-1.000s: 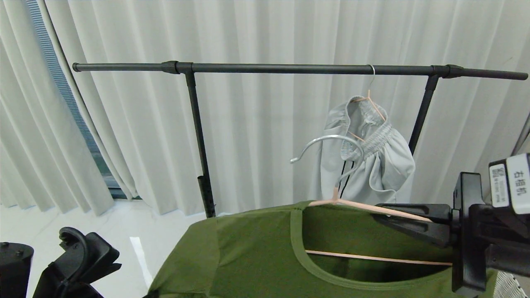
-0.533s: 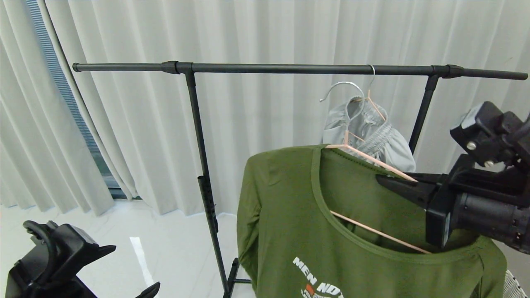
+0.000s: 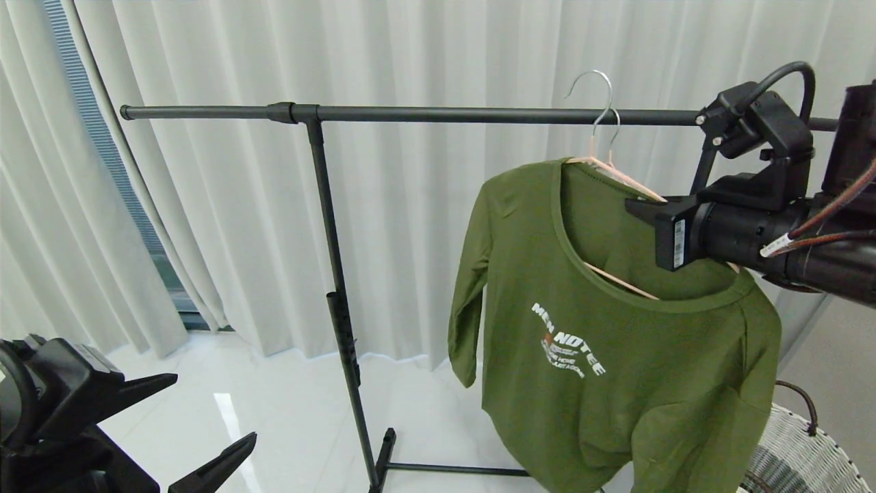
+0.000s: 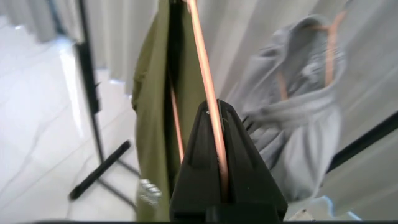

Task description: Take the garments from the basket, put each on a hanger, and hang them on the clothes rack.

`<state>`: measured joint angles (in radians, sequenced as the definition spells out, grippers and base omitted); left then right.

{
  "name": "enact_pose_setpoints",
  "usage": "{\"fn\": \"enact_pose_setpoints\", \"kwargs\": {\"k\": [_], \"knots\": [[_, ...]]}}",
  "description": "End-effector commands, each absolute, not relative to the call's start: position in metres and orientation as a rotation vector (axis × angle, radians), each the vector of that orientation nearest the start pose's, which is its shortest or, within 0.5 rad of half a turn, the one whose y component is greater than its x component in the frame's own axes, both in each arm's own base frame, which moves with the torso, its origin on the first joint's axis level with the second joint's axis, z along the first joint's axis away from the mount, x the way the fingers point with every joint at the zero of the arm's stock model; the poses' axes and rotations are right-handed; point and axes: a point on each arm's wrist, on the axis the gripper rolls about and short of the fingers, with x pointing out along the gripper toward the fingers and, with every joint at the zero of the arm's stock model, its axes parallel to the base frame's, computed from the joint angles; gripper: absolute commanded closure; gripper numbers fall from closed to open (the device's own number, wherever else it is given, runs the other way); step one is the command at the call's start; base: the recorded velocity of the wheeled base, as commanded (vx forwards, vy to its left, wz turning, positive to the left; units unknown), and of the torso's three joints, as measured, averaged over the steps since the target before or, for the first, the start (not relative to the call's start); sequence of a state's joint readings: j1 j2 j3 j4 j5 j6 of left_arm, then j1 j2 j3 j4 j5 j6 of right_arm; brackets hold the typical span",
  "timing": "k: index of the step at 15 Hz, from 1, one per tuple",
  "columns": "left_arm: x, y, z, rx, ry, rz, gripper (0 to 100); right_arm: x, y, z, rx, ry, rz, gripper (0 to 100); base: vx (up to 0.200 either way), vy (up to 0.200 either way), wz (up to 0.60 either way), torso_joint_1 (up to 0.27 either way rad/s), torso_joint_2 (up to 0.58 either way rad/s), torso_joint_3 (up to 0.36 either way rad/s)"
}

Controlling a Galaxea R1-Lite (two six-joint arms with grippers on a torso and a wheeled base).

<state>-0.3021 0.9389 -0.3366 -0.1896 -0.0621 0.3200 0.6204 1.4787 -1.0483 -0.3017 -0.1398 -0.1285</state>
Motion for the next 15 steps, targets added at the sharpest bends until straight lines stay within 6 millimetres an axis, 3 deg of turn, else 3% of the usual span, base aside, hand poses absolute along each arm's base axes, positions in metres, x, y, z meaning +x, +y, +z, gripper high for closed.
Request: {"fn": "enact_pose_setpoints", "kwargs": {"k": [1,10,13,15], "knots": [[0.098,-0.032,0.165,0.361,0.345,-0.423,0,0.233,0.152,0.281,-0.174,0.095,0.458,100,0.200,0.000,0.00,-0.012,0.00,0.007],[0.097,-0.032,0.164,0.370,0.347,-0.431,0,0.238,0.148,0.285,-0.163,0.083,0.436,100,0.200,0.000,0.00,0.005,0.00,0.000],[0.097,-0.034,0.164,0.371,0.344,-0.450,0,0.241,0.148,0.284,-0.165,0.090,0.433,100,0.000,0.000,0.00,0.000,0.00,0.000],[0.097,-0.035,0.164,0.372,0.345,-0.456,0,0.255,0.148,0.285,-0.162,0.087,0.405,100,0.000,0.000,0.00,0.000,0.00,0.000]]}}
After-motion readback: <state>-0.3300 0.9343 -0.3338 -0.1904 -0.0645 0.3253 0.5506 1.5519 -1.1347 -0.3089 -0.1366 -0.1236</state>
